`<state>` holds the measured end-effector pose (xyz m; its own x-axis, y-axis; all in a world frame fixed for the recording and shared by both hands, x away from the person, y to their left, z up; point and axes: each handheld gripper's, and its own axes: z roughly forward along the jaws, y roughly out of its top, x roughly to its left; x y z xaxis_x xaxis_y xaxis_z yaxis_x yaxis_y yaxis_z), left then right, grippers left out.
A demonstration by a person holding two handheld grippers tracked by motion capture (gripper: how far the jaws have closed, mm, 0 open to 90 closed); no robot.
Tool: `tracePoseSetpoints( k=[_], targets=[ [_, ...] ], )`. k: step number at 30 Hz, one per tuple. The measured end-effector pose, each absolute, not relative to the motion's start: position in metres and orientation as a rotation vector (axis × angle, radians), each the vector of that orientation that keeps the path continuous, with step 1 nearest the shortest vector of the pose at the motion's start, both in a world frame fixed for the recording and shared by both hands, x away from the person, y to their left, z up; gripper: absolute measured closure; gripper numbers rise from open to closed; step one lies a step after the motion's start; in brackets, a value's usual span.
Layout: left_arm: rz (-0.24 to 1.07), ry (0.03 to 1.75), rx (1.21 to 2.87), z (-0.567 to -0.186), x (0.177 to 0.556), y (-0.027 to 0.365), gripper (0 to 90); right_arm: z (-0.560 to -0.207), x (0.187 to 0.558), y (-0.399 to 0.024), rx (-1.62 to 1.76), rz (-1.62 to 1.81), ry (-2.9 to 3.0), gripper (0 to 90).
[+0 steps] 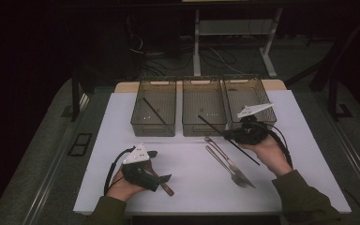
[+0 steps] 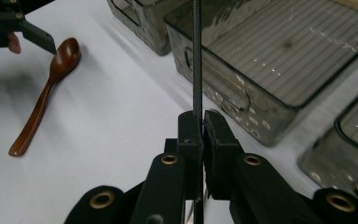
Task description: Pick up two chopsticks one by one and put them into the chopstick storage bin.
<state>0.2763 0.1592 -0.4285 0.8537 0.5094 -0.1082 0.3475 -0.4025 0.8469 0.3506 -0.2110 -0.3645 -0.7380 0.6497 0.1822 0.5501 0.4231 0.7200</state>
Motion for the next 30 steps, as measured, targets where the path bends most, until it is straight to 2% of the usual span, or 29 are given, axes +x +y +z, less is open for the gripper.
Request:
tracePoseSetpoints(
  k=[30],
  targets=[
    [0.204, 0.629, 2.007, -0.427, 0.276, 0.159, 0.0, -0.339, 0.413, -0.141, 1.109, 1.2, 2.557, 84.9]
  ],
)
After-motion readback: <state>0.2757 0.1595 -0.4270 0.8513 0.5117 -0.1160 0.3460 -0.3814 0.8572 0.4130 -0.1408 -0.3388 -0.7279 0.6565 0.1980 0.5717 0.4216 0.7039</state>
